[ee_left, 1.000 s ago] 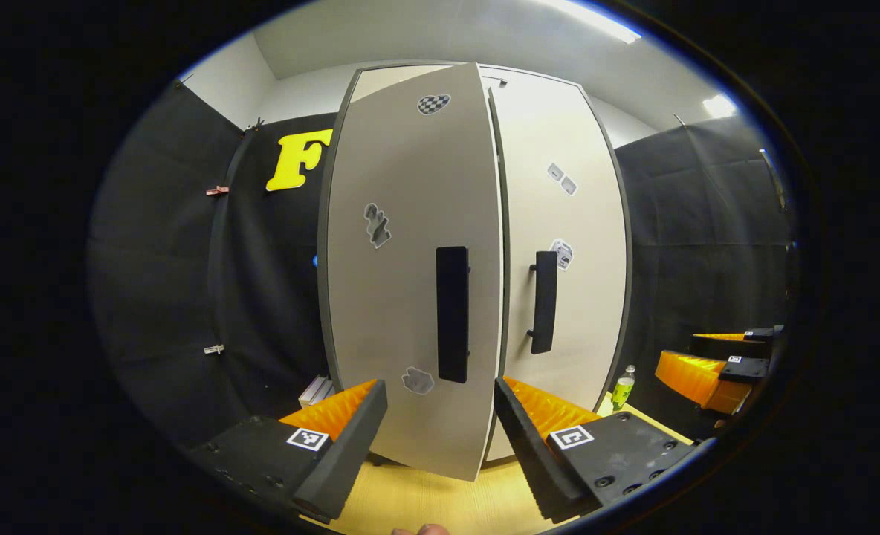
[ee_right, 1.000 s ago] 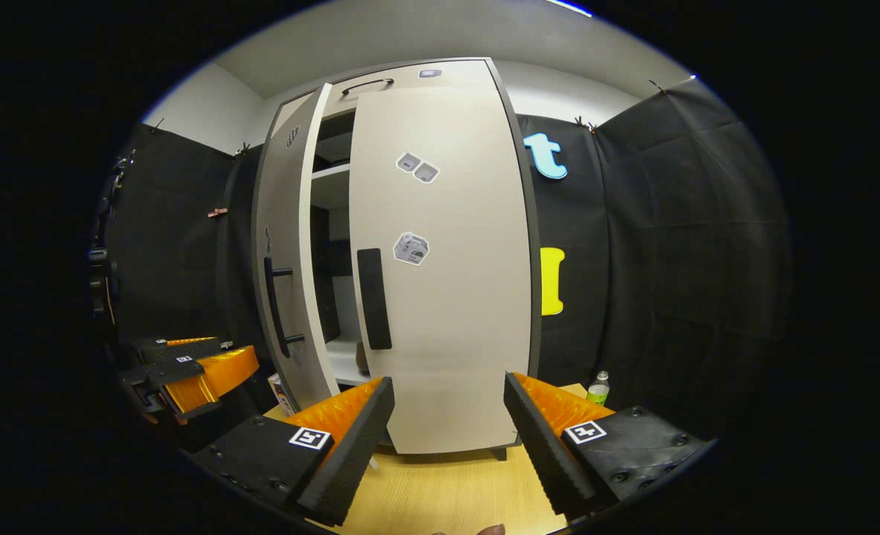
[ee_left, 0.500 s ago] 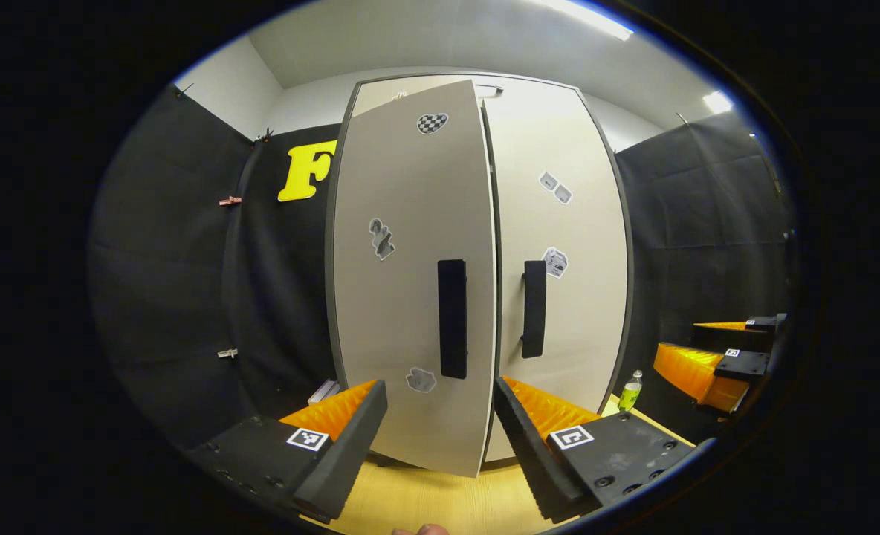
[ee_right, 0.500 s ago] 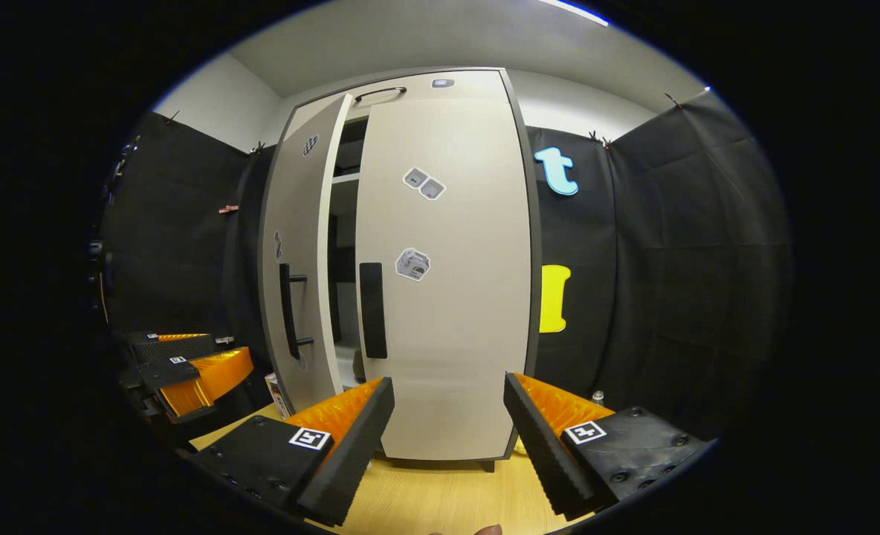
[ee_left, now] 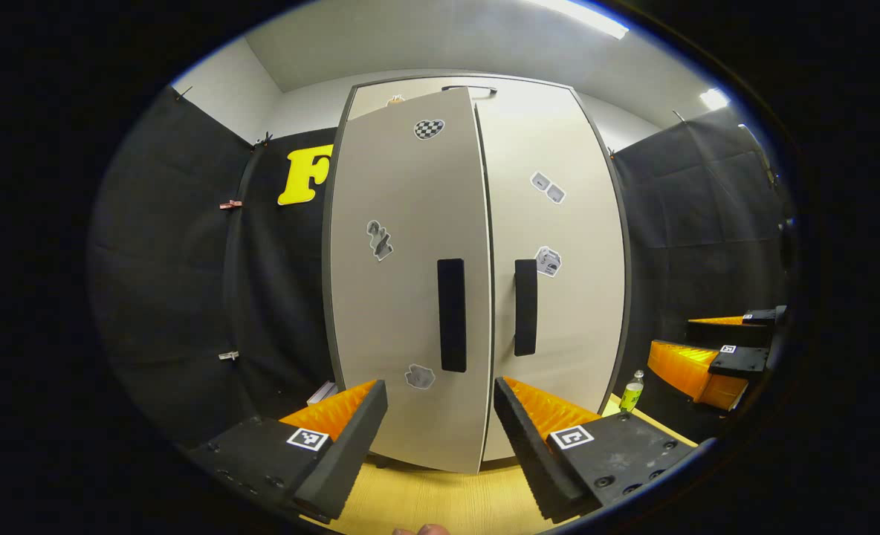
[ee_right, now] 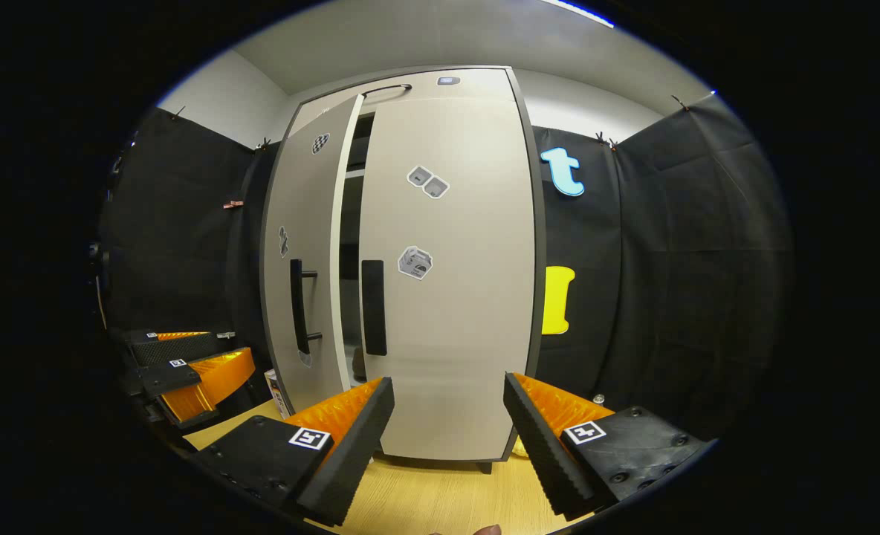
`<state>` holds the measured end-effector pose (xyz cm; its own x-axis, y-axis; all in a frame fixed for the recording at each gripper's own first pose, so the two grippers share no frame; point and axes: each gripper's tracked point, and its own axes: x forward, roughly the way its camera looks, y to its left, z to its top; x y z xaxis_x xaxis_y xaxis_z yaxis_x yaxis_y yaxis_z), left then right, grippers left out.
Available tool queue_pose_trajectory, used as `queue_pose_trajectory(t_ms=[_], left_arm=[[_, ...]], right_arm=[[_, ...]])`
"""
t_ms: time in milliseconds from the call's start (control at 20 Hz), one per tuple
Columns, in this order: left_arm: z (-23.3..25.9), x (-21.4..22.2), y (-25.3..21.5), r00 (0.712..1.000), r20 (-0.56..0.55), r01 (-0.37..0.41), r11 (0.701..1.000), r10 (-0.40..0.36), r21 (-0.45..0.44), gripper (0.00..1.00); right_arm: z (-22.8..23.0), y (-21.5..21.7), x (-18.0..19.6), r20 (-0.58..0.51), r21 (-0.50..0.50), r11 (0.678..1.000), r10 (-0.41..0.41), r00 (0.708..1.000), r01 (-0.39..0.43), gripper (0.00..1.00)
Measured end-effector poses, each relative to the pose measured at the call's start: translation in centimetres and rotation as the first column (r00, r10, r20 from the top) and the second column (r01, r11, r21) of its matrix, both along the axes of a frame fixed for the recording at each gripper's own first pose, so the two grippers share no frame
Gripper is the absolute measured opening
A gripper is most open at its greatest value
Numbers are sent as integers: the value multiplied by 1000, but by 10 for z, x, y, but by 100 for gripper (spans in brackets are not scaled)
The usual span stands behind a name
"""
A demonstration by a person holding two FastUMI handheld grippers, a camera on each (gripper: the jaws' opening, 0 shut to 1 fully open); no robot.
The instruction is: Grab one shoe with the right hand and put it into the shoe cabinet, grab the other shoe with the left hand and put it into the shoe cabinet; then close the right door with the right hand and the left door with the left hand.
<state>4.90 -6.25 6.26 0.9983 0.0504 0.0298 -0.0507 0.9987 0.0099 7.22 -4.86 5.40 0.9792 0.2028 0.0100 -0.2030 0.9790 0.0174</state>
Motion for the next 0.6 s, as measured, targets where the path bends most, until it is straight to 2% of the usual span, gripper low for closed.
queue_pose_trajectory(t_ms=[250, 600], left_arm=[[2, -4, 1, 999, 36, -15, 1000, 16, -6, 93], [5, 2, 5, 999, 31, -11, 1000, 12, -12, 92]], right_arm=[[0, 6, 4, 5, -4, 1000, 6, 1000, -6, 98], [1, 8, 10, 6, 12, 1000, 8, 1000, -8, 100]])
